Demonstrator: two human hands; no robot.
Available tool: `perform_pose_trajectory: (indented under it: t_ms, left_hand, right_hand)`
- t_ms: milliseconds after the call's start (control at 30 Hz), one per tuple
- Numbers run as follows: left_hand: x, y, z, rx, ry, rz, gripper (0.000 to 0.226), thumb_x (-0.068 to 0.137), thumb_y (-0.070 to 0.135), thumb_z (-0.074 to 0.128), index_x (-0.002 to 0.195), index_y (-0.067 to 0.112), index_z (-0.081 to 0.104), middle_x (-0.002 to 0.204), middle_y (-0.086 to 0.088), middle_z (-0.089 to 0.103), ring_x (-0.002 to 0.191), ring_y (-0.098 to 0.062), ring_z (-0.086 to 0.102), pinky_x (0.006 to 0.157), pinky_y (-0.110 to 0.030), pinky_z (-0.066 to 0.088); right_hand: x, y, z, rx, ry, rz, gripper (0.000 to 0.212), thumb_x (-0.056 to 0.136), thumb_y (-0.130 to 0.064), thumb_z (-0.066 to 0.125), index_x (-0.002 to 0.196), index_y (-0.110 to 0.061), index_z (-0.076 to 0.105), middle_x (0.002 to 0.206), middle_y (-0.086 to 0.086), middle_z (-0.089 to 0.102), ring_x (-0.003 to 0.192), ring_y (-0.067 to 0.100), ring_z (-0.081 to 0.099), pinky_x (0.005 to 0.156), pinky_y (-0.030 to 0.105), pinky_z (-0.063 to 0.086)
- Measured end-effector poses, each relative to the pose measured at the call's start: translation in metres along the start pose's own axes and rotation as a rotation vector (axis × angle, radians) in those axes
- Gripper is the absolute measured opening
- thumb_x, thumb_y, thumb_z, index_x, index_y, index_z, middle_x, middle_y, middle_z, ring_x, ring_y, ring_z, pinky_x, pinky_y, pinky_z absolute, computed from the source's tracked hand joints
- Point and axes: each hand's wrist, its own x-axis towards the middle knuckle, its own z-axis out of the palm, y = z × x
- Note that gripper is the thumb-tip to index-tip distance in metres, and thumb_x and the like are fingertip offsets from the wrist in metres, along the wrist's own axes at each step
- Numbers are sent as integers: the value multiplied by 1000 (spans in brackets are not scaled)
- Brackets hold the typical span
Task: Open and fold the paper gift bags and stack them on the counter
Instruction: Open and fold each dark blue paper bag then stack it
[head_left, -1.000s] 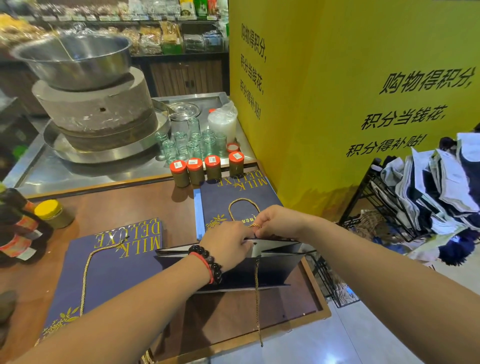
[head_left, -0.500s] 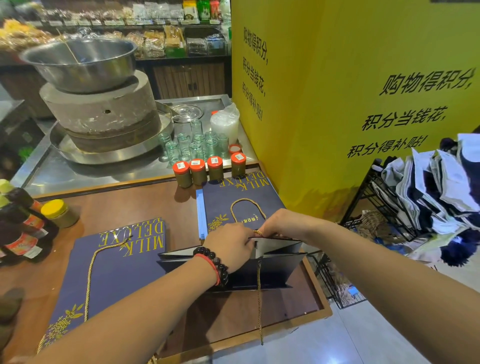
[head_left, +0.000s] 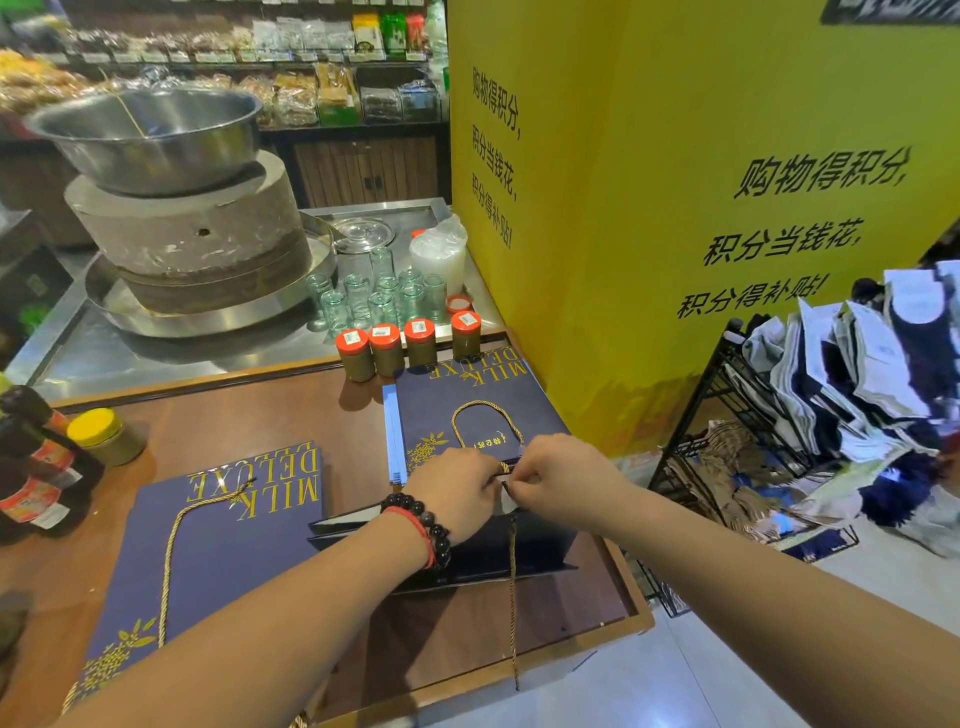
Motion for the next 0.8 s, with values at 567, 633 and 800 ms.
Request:
perform_pose_trajectory:
  t_ms: [567,633,800]
  left_hand:
    - [-4,3,4,55,4,-30,16,97,18,42,91,17,57,91,-7,61,89,-30,59,75,-38,49]
    - [-1,4,3,77,22,-42,18,97,17,42,97,15,60,96,-8,62,91,-30,59,74,-37,48]
    - [9,-5,1,59,6,-103,14,97,17,44,91,17,56,99,-8,63,97,-28,59,73,-34,44]
  right_hand:
    - [-6,-13,13,29,37,234,24,82,-32,59,63,-20,62,81,-4,48,82,20,51,77,31,30]
    - [-7,-12,12,56,37,237,24,80,-31,61,58,-21,57,84,-3,49,82,19,50,78,32,33]
    - [-12,-12,11,266,34,229,26,73,-27,63,51,-21,52,84,-1,49,80,20,55,76,38,49]
